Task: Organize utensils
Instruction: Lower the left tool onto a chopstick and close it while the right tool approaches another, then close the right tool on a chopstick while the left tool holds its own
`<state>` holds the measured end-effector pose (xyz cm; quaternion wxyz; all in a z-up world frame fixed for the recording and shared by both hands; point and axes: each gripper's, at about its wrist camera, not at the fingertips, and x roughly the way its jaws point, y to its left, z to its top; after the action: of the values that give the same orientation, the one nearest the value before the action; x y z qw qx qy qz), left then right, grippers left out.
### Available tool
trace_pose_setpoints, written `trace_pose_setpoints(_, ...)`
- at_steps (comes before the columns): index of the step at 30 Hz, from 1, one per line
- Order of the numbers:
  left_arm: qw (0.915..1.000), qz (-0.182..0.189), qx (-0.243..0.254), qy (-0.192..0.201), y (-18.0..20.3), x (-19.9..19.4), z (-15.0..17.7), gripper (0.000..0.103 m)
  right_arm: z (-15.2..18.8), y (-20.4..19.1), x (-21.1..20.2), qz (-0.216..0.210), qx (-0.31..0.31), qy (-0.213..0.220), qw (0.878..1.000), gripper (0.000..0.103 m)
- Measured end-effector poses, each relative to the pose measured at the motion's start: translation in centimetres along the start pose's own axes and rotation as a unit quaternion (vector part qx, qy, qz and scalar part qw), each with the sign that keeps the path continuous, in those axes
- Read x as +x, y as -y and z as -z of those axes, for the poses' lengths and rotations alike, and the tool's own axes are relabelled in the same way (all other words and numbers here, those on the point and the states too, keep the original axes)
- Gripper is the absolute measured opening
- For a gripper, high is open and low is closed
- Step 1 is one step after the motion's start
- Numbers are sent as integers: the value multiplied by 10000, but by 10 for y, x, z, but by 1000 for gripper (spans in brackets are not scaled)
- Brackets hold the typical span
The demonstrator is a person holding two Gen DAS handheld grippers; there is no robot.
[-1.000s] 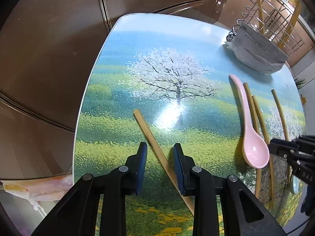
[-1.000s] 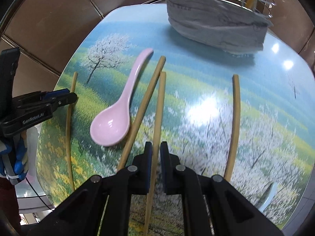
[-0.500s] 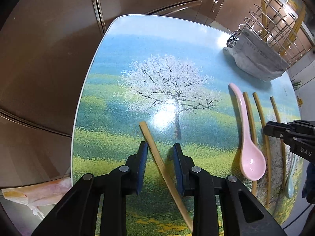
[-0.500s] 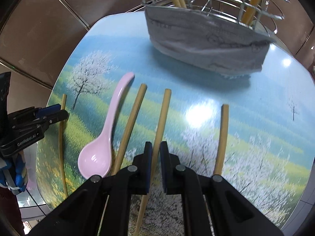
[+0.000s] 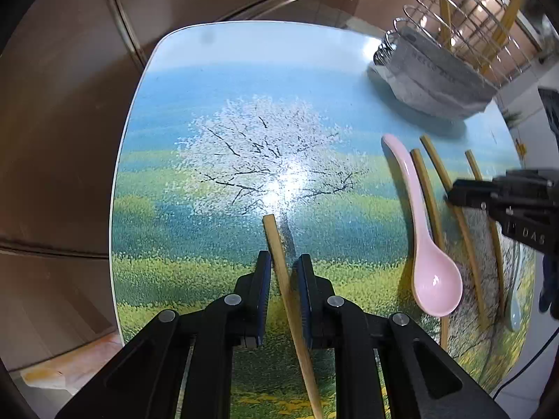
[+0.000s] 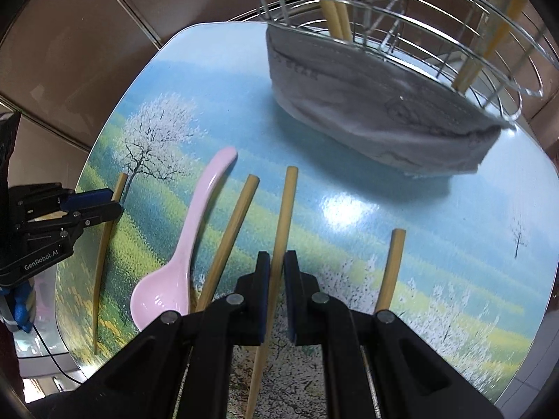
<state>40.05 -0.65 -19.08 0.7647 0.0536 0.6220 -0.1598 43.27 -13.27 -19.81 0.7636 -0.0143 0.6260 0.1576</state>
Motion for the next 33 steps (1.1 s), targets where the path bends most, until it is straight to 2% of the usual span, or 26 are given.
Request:
trace_pose_setpoints(7, 9990, -97, 338, -277, 23, 4, -8, 14, -10, -9, 3, 85, -315, -30, 9995, 9)
trace_pose_setpoints(14, 9978, -192, 515, -378, 44, 6, -10, 14, -3, -24, 2, 263, -663, -118, 9974, 9)
trace_pose_setpoints(23, 9981, -290, 443, -311, 37, -2, 11, 10, 12, -42, 1, 413, -778, -221, 9959, 9)
trace_pose_setpoints(33, 9972, -347, 517, -414, 40, 1, 10, 10, 14, -57, 5, 497, -821, -338, 9948, 9)
